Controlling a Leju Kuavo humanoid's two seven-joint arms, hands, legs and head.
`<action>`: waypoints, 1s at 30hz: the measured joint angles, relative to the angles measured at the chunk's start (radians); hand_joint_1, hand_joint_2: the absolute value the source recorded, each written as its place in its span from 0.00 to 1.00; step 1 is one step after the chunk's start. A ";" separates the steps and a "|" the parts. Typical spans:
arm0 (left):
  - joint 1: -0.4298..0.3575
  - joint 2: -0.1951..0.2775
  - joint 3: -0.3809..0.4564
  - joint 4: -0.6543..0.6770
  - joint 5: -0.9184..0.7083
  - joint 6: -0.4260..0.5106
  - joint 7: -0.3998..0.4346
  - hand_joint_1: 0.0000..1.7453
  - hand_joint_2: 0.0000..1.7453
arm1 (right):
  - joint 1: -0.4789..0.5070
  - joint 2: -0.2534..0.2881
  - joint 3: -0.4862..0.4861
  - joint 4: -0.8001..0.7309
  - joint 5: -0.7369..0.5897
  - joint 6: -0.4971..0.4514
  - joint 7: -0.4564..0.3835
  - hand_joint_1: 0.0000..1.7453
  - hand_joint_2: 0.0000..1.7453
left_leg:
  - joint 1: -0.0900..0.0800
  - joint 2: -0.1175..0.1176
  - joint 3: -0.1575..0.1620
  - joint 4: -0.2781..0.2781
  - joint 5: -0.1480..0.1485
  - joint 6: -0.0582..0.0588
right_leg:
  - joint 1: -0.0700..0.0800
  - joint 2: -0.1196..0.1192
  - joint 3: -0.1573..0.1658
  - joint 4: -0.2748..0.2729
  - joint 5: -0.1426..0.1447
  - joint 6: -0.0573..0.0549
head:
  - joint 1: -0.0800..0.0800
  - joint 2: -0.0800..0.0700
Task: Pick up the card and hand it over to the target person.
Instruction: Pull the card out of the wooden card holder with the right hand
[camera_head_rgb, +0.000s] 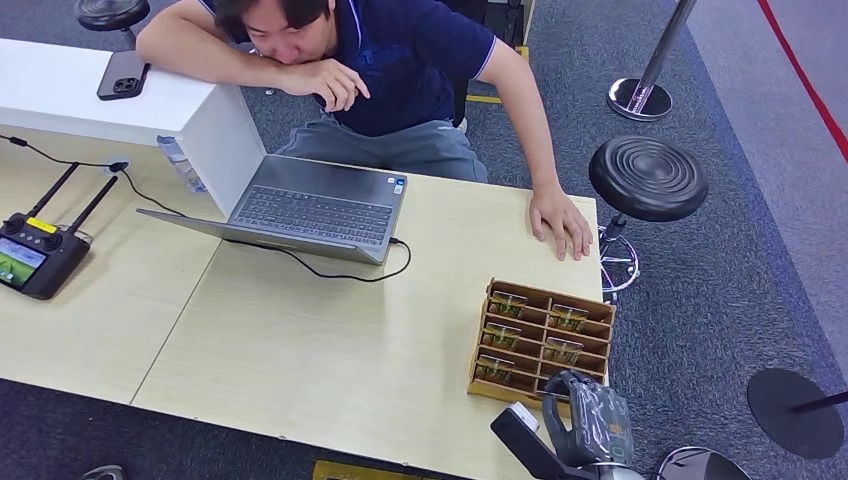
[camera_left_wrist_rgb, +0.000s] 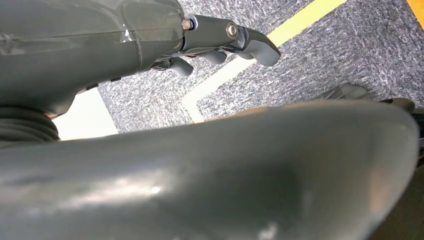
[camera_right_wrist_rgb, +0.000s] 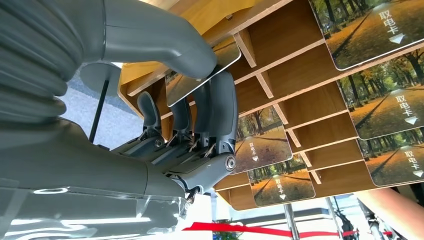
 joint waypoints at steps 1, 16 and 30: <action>0.000 0.000 0.000 0.000 0.000 0.000 0.000 0.00 0.00 | 0.000 0.000 0.000 0.000 0.002 0.001 0.001 0.66 1.00 | 0.000 0.000 0.000 0.001 0.000 0.000 | 0.000 0.000 0.000 0.001 -0.001 0.000 | 0.000 0.000; -0.001 -0.001 0.002 0.000 0.000 0.002 -0.004 0.00 0.00 | 0.000 -0.006 -0.007 -0.006 0.021 0.013 0.010 0.60 1.00 | 0.000 0.000 0.000 0.001 0.000 0.000 | 0.000 0.000 0.000 0.001 0.000 0.000 | 0.000 0.000; 0.002 0.000 -0.084 -0.005 0.000 0.034 -0.026 0.00 1.00 | 0.004 -0.004 -0.014 -0.007 0.026 0.007 0.010 0.84 1.00 | 0.000 0.000 -0.001 0.001 -0.001 0.000 | 0.000 0.000 -0.001 0.001 -0.001 0.001 | 0.000 0.000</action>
